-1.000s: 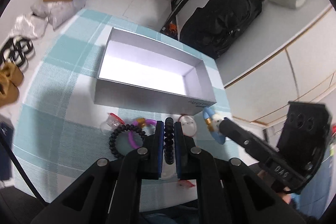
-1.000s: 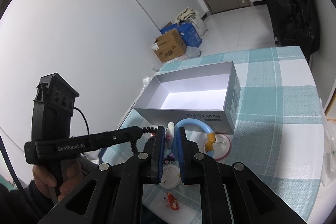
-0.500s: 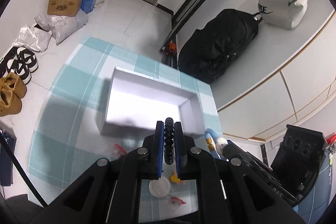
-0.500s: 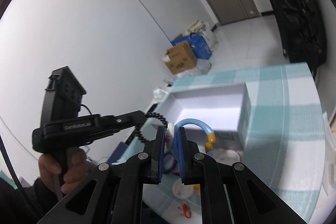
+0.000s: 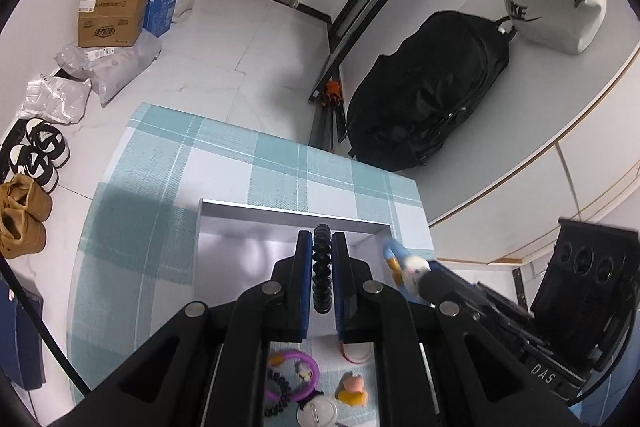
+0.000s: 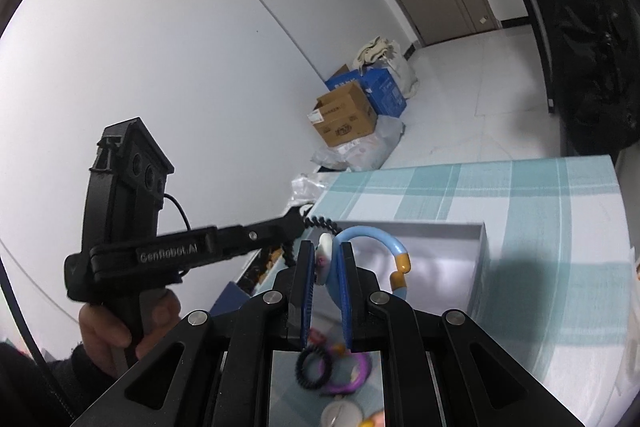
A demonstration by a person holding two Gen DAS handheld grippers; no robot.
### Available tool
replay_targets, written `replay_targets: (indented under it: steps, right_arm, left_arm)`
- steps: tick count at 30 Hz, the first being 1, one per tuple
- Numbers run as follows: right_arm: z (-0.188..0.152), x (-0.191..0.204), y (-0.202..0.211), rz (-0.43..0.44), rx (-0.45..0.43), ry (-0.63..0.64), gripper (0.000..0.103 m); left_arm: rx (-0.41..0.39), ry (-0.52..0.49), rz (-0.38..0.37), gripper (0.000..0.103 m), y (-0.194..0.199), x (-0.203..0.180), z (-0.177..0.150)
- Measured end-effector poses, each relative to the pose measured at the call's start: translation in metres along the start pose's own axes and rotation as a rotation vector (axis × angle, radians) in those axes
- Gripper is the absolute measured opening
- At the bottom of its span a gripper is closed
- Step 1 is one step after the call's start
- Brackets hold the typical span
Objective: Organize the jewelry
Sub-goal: 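Carry both items over the white box and open both tools inside it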
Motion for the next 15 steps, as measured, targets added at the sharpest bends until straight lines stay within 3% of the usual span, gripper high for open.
replay_targets:
  steps: [4,15]
  right_arm:
    - [0.004,-0.013,-0.017,0.008,0.019,-0.027,0.011]
    - [-0.005,-0.034,-0.033,0.018,0.082,-0.110,0.011]
  left_arm:
    - [0.051,0.034,0.014,0.005,-0.011,0.005,-0.004]
    - [0.084,0.015,0.072,0.005,-0.032,0.009,-0.004]
Point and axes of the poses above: each gripper's, at about its wrist camera, not at the fingertips, and y roughly against the way its jaws point, x to its left, z to its top, the point moved 9 cm from there along -y, roughly the way its jaws point, and after that the axes turned 11 degrees about y, right-handed, at the moved point
